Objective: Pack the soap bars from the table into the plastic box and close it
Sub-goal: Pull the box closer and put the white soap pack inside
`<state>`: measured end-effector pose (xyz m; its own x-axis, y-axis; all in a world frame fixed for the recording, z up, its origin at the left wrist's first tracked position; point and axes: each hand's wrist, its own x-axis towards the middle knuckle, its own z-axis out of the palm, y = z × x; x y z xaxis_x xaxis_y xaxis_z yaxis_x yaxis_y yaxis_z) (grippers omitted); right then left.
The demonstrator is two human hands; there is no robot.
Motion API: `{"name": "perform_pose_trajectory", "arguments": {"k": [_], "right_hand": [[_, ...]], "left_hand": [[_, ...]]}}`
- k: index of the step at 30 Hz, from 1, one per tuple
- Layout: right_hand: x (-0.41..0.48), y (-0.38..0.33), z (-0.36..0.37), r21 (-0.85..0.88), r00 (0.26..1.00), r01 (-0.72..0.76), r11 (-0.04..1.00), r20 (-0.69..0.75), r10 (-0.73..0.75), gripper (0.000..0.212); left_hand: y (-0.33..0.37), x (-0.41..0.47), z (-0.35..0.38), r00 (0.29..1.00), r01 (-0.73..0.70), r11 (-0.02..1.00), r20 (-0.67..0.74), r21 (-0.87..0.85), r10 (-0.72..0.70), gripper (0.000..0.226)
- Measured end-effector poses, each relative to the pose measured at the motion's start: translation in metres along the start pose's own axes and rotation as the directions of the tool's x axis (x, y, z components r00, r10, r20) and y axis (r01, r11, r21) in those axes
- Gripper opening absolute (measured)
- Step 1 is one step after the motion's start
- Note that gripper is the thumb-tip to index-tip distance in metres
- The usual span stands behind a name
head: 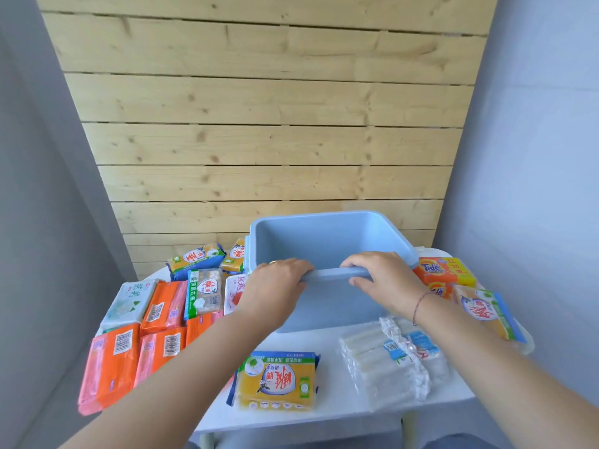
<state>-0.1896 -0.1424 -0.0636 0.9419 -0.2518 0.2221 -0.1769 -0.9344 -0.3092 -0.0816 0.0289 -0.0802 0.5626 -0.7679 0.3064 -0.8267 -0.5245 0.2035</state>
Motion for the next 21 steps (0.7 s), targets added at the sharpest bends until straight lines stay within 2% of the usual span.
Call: {"name": "perform_pose_trajectory", "arguments": {"k": [12,14,16,17,18,19,20,21], "right_hand": [[-0.044,-0.012,-0.003,-0.050,0.998,0.057,0.997,-0.023,-0.059,0.032],[-0.053,-0.011,-0.008,0.002,0.990,0.063,0.998,-0.129,-0.063,0.031],[-0.069,0.001,-0.013,0.097,0.956,0.087,0.992,-0.289,-0.055,0.021],[-0.078,0.009,-0.016,0.122,0.956,0.088,0.989,-0.290,-0.050,0.018],[-0.086,0.018,-0.017,0.137,0.976,0.065,0.988,-0.214,-0.035,0.017],[-0.091,0.027,-0.015,0.134,0.998,0.022,0.991,-0.057,-0.015,0.015],[-0.095,0.035,-0.012,0.090,0.992,-0.018,0.996,0.127,0.007,0.026],[-0.097,0.043,-0.006,0.009,0.959,-0.027,1.000,0.281,0.023,0.045]], "left_hand": [[0.018,-0.043,-0.011,0.999,-0.038,0.999,0.018,0.014,0.038,0.036],[0.017,-0.043,-0.011,0.999,-0.039,0.999,-0.001,0.019,0.039,0.036],[0.016,-0.042,-0.011,0.999,-0.033,0.999,-0.006,-0.002,0.033,0.036],[0.016,-0.042,-0.011,1.000,-0.029,0.999,-0.007,-0.013,0.029,0.035],[0.016,-0.043,-0.012,1.000,-0.029,0.999,-0.010,-0.021,0.029,0.035],[0.017,-0.043,-0.012,0.999,-0.031,0.999,-0.013,-0.027,0.031,0.034],[0.018,-0.043,-0.013,0.999,-0.033,0.999,-0.016,-0.032,0.033,0.033],[0.019,-0.044,-0.014,0.999,-0.035,0.999,-0.014,-0.033,0.035,0.031]]}}
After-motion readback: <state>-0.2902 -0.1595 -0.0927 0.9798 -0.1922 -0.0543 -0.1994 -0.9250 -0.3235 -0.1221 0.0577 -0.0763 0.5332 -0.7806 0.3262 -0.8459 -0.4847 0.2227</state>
